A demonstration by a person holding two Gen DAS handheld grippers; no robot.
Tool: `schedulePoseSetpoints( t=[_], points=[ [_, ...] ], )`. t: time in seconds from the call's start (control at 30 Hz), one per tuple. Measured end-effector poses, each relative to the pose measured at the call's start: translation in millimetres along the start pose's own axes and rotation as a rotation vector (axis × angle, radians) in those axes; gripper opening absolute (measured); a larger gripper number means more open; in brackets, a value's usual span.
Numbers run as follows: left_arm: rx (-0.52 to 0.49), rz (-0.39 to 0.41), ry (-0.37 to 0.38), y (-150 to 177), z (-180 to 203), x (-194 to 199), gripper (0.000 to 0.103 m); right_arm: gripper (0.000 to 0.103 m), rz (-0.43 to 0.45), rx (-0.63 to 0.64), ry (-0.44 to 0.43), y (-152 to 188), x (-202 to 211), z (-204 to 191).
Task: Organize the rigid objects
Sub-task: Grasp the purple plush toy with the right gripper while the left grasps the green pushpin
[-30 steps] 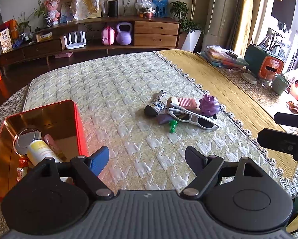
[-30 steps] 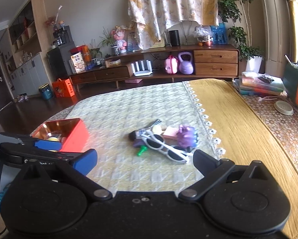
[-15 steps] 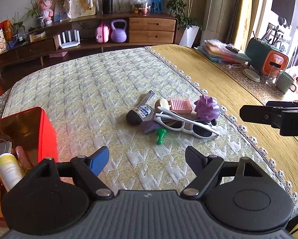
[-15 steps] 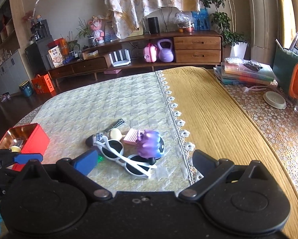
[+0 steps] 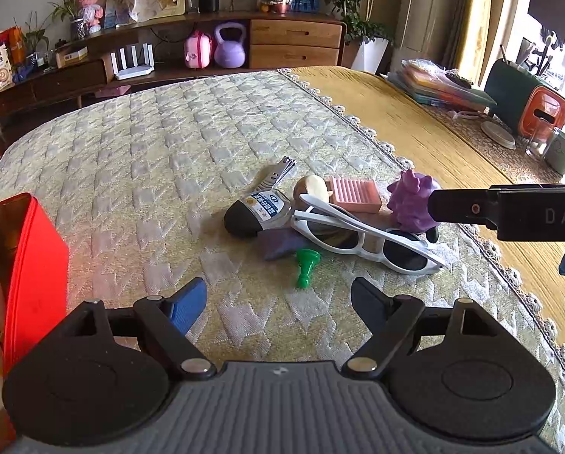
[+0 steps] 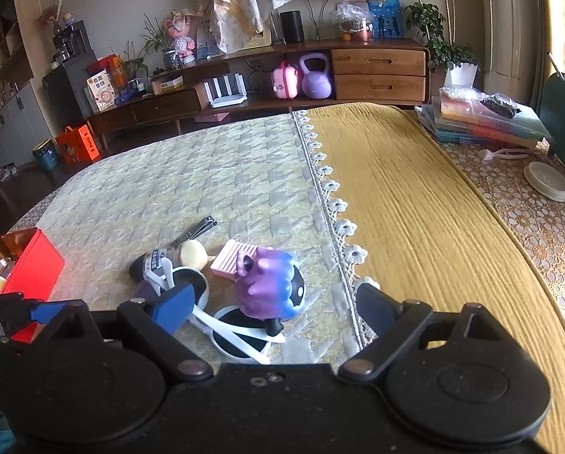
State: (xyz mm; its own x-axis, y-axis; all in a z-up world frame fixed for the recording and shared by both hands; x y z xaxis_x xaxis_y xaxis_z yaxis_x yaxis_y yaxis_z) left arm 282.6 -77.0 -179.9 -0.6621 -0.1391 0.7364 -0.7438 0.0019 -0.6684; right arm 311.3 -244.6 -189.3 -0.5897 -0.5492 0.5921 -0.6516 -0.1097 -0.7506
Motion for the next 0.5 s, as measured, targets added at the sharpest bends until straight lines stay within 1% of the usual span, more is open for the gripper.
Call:
schedulePoseSetpoints(
  t=[0.13,0.3,0.33,0.37,0.4,0.47,0.5],
  points=[
    [-0.022,0.002,0.014,1,7,-8,0.083,0.082,-0.015,-0.001,-0.002,1,-12,2],
    [-0.055,0.019,0.019,1,15,-13,0.083,0.080,-0.019,-0.011,-0.008,3,-21,4],
    [-0.054,0.019,0.017,1,15,-14,0.082,0.078,-0.021,-0.011,-0.010,3,-23,3],
    [-0.055,0.016,0.020,1,16,-15,0.075,0.075,-0.024,-0.011,-0.010,4,-24,3],
    [-0.059,0.012,0.023,1,17,-17,0.068,0.074,-0.027,-0.011,-0.011,4,-26,3],
    [-0.070,0.020,0.014,0,19,-18,0.065,0.071,-0.031,-0.012,-0.016,3,-29,3],
    [-0.073,0.023,0.017,-1,20,-18,0.061,0.070,-0.031,-0.011,-0.017,4,-30,3]
  ],
)
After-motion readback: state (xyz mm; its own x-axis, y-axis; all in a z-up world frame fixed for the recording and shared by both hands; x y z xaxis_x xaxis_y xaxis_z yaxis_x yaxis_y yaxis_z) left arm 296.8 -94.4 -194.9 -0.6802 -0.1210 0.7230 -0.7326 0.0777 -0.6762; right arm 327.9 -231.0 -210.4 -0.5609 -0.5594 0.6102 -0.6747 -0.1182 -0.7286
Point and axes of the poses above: each gripper's, at about its wrist camera, not at the fingertips, and x roughly against the way its jaws point, z to its right, y to its underside, the point moved 8 cm from there along -x, roughly the way its jaws point, and after that the axes turned 12 degrees about -y, right-handed, at the moved point
